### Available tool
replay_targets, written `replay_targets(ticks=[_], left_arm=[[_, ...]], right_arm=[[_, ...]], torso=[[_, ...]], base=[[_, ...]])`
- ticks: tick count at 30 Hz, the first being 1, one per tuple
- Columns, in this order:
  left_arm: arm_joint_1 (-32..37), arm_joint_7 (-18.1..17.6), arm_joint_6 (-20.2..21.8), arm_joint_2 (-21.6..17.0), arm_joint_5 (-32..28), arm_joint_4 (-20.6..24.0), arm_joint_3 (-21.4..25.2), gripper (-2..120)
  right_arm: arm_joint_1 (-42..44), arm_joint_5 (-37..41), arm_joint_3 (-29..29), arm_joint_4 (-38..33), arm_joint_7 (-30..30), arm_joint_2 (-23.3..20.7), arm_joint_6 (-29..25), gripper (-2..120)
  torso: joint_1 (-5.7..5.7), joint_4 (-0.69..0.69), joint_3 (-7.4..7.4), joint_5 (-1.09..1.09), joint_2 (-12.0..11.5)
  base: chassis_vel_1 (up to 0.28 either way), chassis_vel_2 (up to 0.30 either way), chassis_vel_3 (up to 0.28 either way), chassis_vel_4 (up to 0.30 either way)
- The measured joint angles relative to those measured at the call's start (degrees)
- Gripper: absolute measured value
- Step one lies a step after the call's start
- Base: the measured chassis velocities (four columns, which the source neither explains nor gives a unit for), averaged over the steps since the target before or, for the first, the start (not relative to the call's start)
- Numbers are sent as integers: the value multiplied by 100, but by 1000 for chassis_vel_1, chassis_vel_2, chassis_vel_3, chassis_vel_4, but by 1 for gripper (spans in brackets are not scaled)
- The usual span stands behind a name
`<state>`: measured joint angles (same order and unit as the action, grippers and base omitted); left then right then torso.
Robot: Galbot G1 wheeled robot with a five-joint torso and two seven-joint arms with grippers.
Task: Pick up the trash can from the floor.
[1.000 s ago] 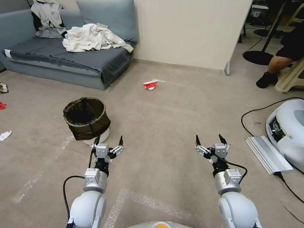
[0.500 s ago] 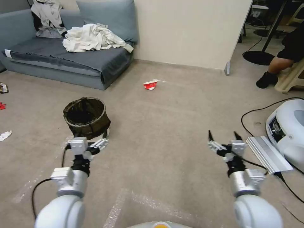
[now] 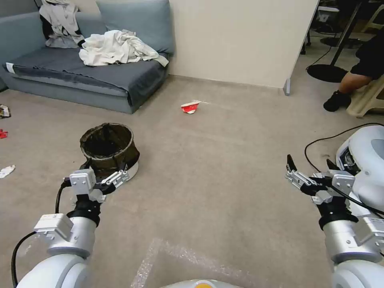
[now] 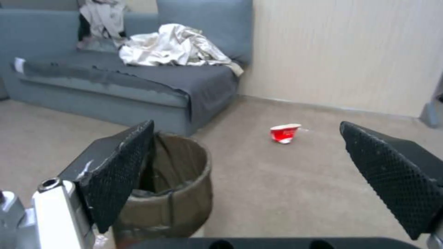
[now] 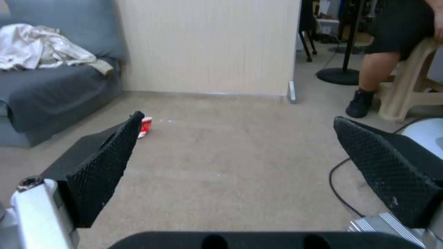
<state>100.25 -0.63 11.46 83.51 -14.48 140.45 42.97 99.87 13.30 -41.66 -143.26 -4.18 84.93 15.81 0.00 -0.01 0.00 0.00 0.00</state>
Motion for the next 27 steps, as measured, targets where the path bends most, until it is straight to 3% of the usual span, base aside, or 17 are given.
replay_targets(ticks=[2, 6, 27], left_arm=[[109, -26, -499, -98, 82, -229, 40, 100], [174, -33, -671, -95, 198, -386, 42, 100], [273, -55, -800, 18, 313, -410, 35, 100]], right_arm=[[-26, 245, 63, 312, 158, -139, -594, 100], [-58, 359, 135, 481, 223, -200, -914, 100], [-75, 376, 159, 544, 285, -250, -1100, 100]], torso=[[0, 3, 0, 2, 0], [0, 1, 0, 1, 0], [0, 2, 1, 0, 0]], base=[[0, 0, 0, 0], [0, 0, 0, 0], [42, 38, 41, 41]])
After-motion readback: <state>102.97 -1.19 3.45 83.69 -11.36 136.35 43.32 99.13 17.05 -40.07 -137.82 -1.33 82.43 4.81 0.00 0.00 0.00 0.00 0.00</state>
